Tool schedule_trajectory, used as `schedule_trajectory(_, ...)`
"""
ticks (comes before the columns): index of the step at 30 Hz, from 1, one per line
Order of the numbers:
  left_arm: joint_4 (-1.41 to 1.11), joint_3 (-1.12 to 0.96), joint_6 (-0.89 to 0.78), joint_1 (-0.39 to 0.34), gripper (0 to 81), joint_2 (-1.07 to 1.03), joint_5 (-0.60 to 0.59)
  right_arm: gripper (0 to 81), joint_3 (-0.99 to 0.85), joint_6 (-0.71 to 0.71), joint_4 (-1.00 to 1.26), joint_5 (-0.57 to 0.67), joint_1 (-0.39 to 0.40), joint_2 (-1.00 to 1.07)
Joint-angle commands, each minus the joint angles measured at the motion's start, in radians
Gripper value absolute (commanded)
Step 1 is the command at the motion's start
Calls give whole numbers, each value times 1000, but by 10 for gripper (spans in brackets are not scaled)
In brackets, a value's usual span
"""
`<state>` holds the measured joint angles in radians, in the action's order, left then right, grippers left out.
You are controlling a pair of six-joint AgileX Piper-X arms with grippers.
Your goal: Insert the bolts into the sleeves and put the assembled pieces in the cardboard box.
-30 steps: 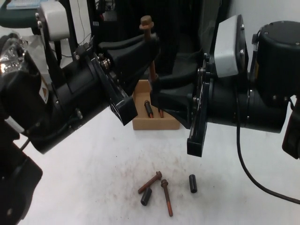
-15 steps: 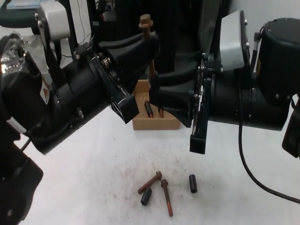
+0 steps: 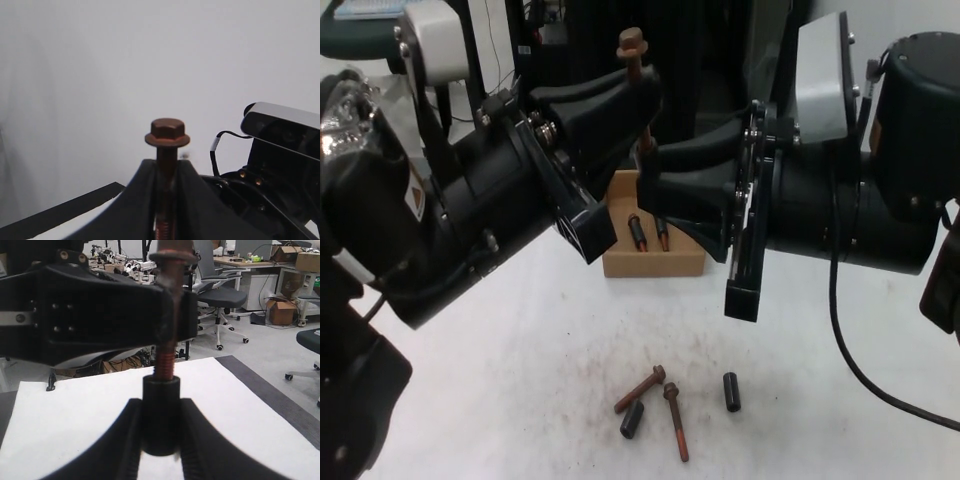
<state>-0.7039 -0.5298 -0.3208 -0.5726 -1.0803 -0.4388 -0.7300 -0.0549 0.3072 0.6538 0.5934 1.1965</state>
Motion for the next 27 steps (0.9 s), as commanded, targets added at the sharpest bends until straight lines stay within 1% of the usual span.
schedule_trajectory(1,43,-9,7,-1,3,4,18,8,-7,3,43,25,2,-4)
schedule_trajectory(4,41,-9,7,-1,7,4,15,8,-7,3,43,25,2,-4)
schedule_trajectory(6,41,-9,7,-1,40,4,-8,8,-7,3,43,25,2,-4)
schedule_trajectory(8,41,-9,7,-1,98,4,-54,8,-7,3,43,25,2,-4)
schedule_trajectory(10,41,-9,7,-1,180,4,-86,8,-7,3,42,22,2,-4)
schedule_trajectory(13,41,-9,7,-1,292,4,-99,8,-7,3,42,2,2,-4)
schedule_trajectory(15,41,-9,4,-1,336,4,-99,8,-7,3,42,2,2,-4)
schedule_trajectory(27,10,-9,0,-1,341,6,-97,8,-7,3,19,2,2,-4)
